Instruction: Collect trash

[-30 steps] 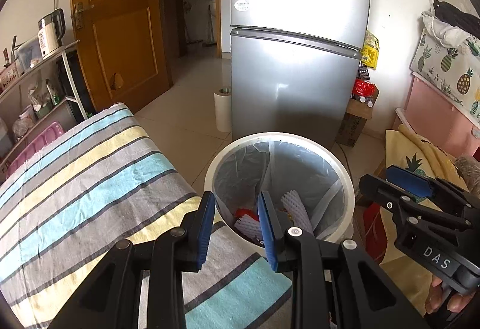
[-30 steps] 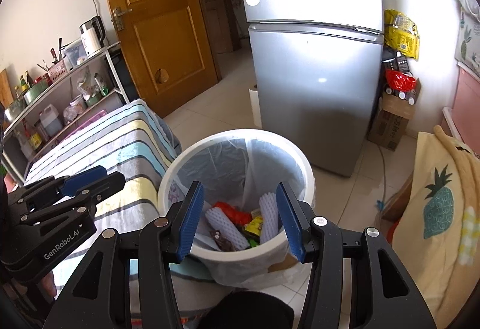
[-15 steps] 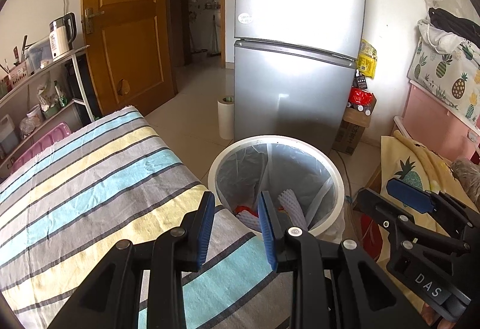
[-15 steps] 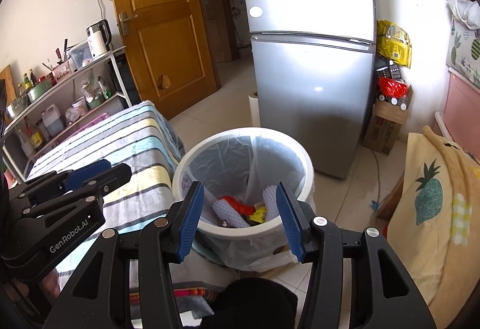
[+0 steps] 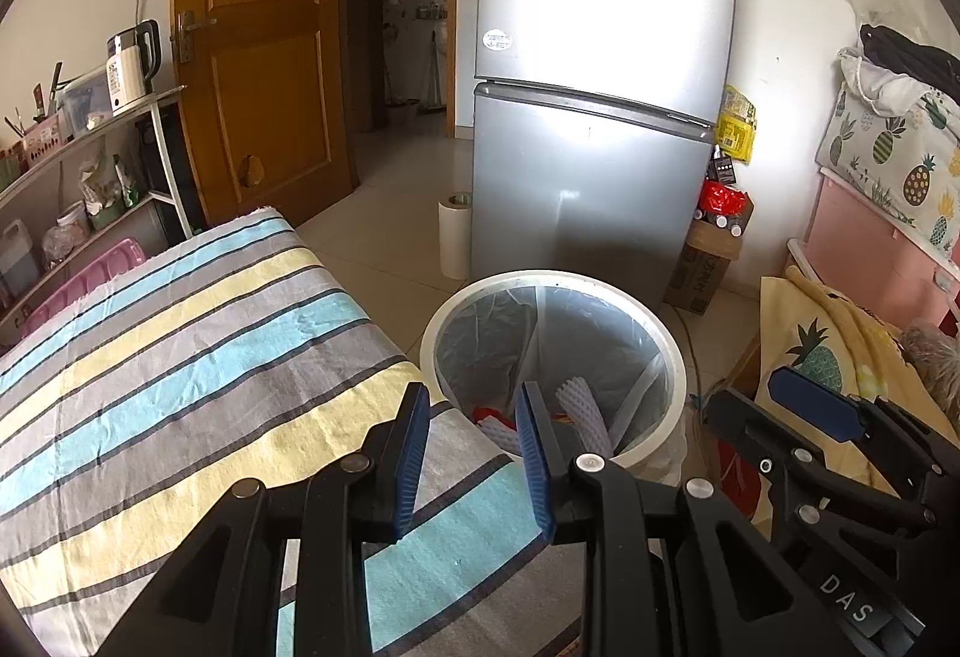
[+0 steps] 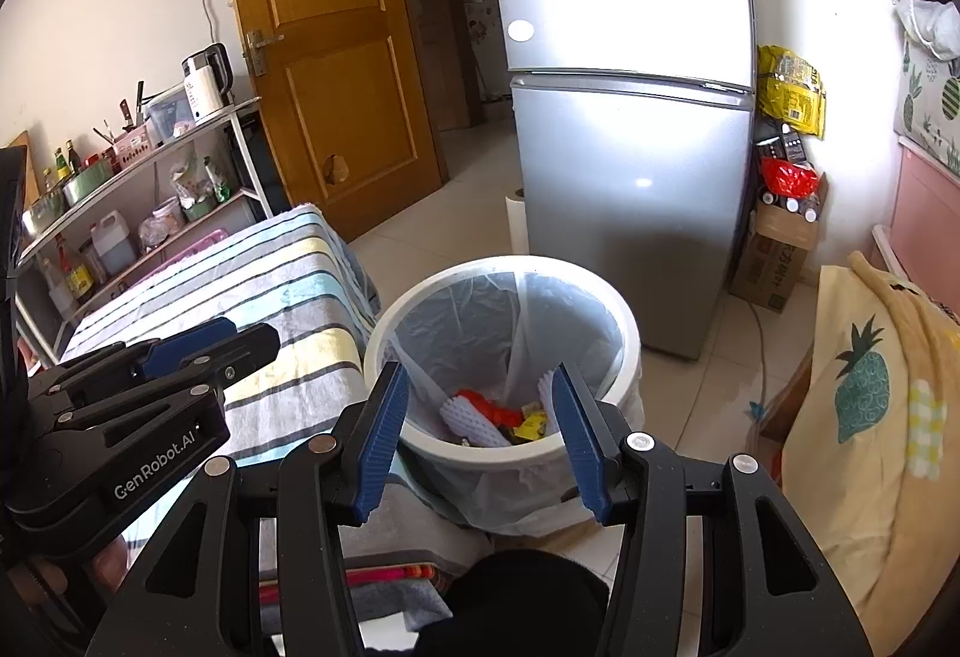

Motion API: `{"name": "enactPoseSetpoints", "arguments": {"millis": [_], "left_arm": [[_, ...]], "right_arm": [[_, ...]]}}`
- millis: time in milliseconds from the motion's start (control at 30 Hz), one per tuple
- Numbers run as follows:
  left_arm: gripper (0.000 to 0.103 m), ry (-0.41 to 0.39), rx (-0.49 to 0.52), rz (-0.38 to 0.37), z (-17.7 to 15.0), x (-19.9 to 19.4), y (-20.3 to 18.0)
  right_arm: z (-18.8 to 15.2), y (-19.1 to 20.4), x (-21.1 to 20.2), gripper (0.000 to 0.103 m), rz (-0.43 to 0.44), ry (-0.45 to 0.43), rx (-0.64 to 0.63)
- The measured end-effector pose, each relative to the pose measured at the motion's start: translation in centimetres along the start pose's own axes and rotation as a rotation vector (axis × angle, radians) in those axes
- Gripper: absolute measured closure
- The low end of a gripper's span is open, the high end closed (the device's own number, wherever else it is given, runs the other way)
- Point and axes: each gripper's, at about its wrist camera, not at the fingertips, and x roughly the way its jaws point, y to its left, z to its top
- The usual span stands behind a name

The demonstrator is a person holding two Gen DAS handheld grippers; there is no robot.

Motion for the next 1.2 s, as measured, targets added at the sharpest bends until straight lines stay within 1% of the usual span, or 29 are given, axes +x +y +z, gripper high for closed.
{"name": "enactPoseSetpoints", "arguments": {"millis": [1200], "left_arm": [[0.073,0.005,-0.005,0.009,0.02,-0.12,0.19]], "right_arm": [[0.12,0.49,-0.16,0.052,-0.005,0.002,-0.01]]}}
